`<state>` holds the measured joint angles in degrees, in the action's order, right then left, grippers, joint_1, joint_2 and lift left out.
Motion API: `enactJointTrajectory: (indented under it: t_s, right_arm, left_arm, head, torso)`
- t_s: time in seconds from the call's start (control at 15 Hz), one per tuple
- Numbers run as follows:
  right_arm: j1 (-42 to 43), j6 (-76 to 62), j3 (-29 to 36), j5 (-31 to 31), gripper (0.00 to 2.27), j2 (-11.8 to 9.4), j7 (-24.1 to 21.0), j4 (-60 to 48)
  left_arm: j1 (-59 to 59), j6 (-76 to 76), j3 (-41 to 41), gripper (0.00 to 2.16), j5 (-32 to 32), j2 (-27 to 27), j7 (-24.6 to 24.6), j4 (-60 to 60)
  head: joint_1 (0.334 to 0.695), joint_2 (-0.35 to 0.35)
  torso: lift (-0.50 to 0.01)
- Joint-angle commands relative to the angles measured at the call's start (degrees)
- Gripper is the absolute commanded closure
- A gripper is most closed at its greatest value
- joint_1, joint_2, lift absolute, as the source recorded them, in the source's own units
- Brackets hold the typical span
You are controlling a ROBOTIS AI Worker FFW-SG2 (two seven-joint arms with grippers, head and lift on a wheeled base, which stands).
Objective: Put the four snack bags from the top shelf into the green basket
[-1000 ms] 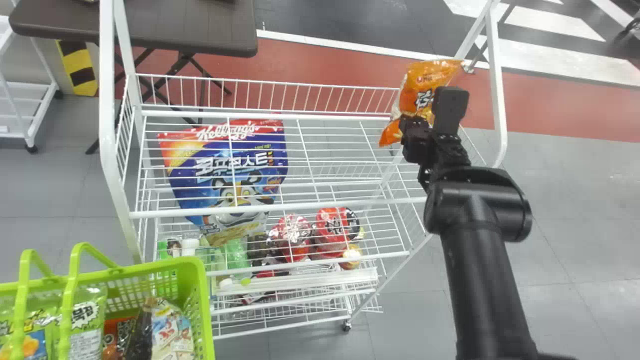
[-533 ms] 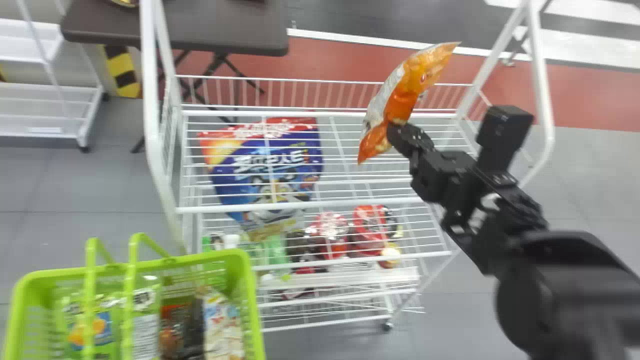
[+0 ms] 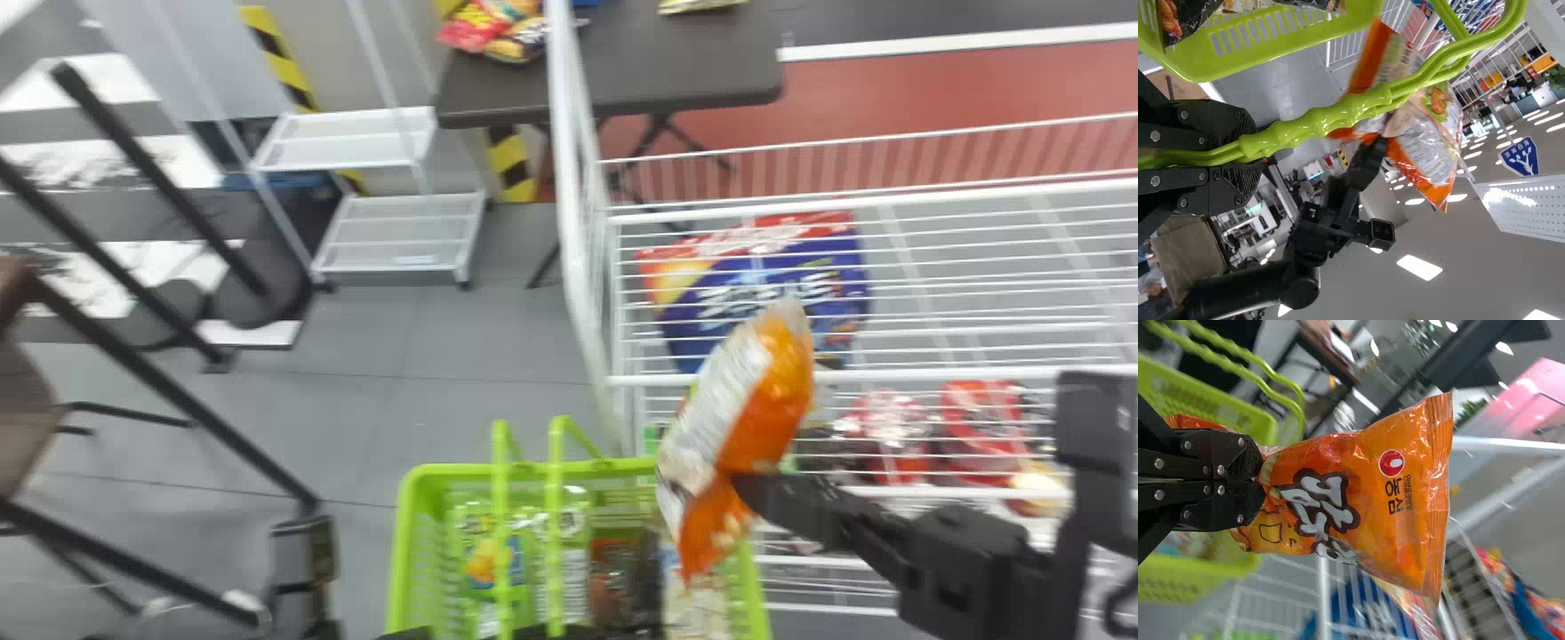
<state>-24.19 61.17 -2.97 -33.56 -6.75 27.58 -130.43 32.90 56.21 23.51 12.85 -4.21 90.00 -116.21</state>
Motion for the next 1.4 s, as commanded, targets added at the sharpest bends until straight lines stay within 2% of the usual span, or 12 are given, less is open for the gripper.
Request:
enactJointTrajectory:
  t_s: [0.0, 0.2, 0.53, 0.6, 0.67, 0.73, 0.87, 1.0, 1.2, 1.33]
  right_arm:
    - [0.3, 7.7, -1.3, -2.6, 2.26, 0.0, 0.5, 0.5]
    - [3.0, 14.2, -2.0, -6.8, 2.26, 0.2, 3.7, 7.2]
    - [11.9, 17.4, -6.1, -6.6, 2.25, 0.0, 6.3, 24.0]
    - [14.0, 17.2, -7.1, -6.1, 1.94, -0.2, 7.0, 27.0]
    - [15.0, 16.0, -7.1, -5.8, 0.87, 0.0, 7.8, 29.1]
    - [15.1, 14.6, -7.1, -5.8, 0.0, -0.1, 8.1, 29.1]
    - [14.6, 17.4, -5.0, -6.4, 0.0, -0.2, 9.9, 26.6]
    - [13.4, 28.9, 0.7, -7.3, 0.06, -0.2, 10.1, 19.5]
    - [11.7, 28.9, 13.6, -14.0, 0.06, -0.2, 10.1, 10.0]
    - [10.8, 28.9, 21.1, -13.9, 0.06, -0.2, 10.1, 7.6]
  left_arm:
    - [0.0, 0.0, -0.1, 2.15, -0.1, 0.1, 0.6, 0.0]
    - [0.0, 0.0, 0.0, 2.15, -0.1, 0.1, 0.6, 0.0]
    - [-0.1, 0.0, -0.3, 2.15, -0.1, 0.1, 0.6, 0.1]
    - [-0.1, 0.0, -0.4, 2.15, -0.1, 0.1, 0.6, 0.1]
    - [-0.1, 0.0, -0.5, 2.15, -0.1, 0.2, 0.6, 0.1]
    - [-0.1, 0.0, -0.4, 2.15, -0.1, 0.2, 0.6, 0.1]
    - [-0.1, -0.2, 0.0, 2.15, 0.0, 0.2, 0.6, 0.5]
    - [-0.2, -0.2, 0.0, 2.15, 0.0, 0.1, 0.6, 0.8]
    - [-0.6, -0.2, -0.4, 2.15, 0.0, 0.1, 0.6, 1.0]
    - [-0.6, -0.2, -0.6, 2.15, -0.1, 0.1, 0.6, 1.1]
  head:
    - [0.695, 0.337]
    - [0.695, 0.35]
    - [0.695, 0.35]
    - [0.695, 0.35]
    - [0.695, 0.35]
    - [0.695, 0.35]
    - [0.695, 0.35]
    - [0.695, 0.35]
    - [0.695, 0.35]
    - [0.695, 0.332]
  torso:
    - [0.0]
    - [0.0]
    - [0.0]
    - [0.0]
    - [0.0]
    - [0.0]
    - [0.0]
    - [0.0]
    - [0.0]
    - [0.0]
